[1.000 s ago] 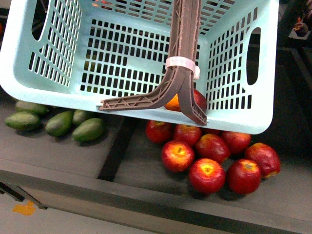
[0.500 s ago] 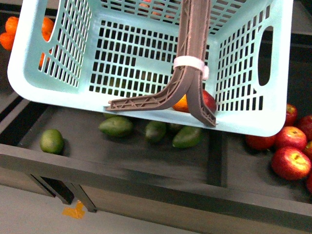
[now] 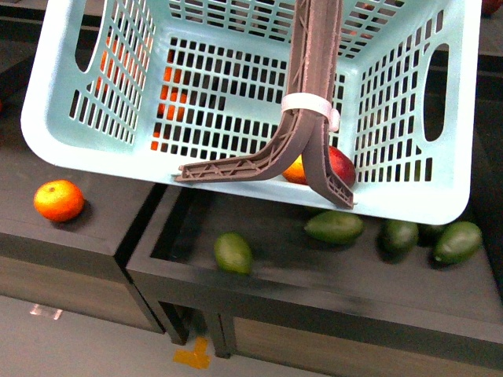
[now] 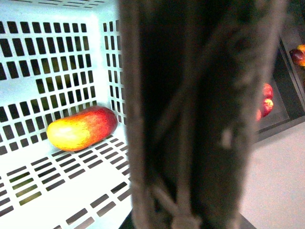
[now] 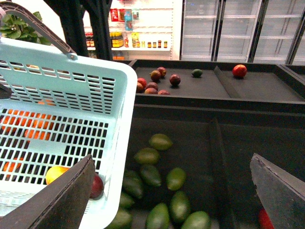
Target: Pick mango and avocado into basket
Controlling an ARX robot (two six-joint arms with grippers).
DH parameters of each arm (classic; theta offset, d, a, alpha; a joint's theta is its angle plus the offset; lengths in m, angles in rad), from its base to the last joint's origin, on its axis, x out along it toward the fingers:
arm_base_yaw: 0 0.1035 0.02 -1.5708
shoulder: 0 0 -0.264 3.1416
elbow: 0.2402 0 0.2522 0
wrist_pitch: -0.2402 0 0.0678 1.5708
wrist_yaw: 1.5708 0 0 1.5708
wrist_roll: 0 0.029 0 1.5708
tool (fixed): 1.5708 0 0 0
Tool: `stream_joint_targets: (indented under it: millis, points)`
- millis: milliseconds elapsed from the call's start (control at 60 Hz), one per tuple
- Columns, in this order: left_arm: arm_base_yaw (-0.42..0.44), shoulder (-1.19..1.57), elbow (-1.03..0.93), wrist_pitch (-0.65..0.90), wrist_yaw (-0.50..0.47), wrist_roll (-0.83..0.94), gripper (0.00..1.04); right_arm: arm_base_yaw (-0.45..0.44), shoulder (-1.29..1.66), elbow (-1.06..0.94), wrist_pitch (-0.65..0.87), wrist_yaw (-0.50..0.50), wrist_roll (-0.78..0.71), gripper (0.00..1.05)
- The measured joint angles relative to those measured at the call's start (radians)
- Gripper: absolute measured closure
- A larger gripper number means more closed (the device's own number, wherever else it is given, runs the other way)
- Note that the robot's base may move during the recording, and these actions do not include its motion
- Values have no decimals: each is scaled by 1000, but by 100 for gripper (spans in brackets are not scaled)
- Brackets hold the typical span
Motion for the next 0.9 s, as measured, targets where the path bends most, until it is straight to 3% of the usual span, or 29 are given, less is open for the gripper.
stream_joint_targets:
  millis: [367,633,766,900]
  points:
    - [16,0,0,-1,-33,5,100,1,2,0,0,-4,-1,8]
    - [1,0,0,-1,10,4,100,1,2,0,0,-2,-1,8]
    - [-10,0,0,-1,20,3,100,14,59,13,-55,150,115,8]
    - [-6,0,0,-1,1,3,100,-64,272,75,76,134,187,8]
